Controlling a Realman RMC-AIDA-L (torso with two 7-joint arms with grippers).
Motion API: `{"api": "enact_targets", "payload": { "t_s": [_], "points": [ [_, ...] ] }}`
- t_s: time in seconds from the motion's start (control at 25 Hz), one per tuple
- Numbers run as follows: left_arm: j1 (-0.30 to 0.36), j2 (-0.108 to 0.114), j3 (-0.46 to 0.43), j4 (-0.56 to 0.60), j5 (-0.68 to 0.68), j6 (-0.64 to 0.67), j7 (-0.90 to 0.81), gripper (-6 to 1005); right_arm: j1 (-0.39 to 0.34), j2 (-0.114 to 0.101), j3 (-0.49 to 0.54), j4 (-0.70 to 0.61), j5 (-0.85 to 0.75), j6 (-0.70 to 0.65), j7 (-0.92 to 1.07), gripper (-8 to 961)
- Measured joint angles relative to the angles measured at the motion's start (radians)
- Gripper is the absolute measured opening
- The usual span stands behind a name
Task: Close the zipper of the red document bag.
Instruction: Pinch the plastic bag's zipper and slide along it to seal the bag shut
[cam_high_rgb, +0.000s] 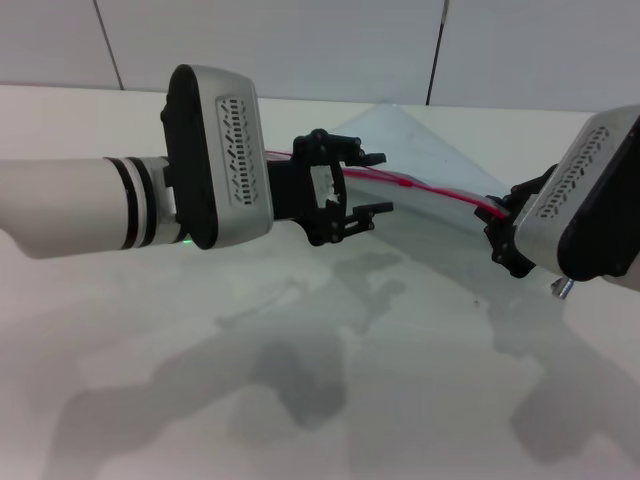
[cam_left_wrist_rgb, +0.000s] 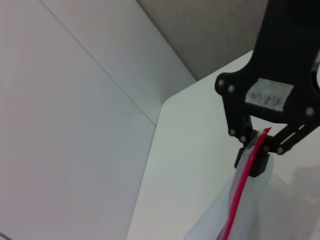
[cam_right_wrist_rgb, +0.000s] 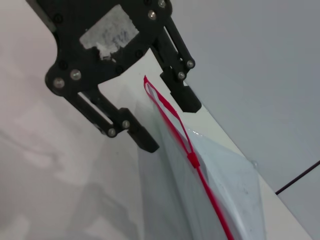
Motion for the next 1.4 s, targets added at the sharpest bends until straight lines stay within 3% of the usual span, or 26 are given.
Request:
{"api": "enact_targets", "payload": {
  "t_s": [0.4,1.4],
  "points": [
    [0.010,-0.012,-0.011,-0.035,-0.071,-0.002,0.116,487,0.000,0.000,-0.002,-0.001,-0.003,0.002,-0.002,47],
    [-0.058,-0.032,-0.031,-0.175,-0.157,-0.012,0.282,442,-0.003,0.000,-0.013,-0.018,-0.004,-0.003,-0.002,48]
  ]
}}
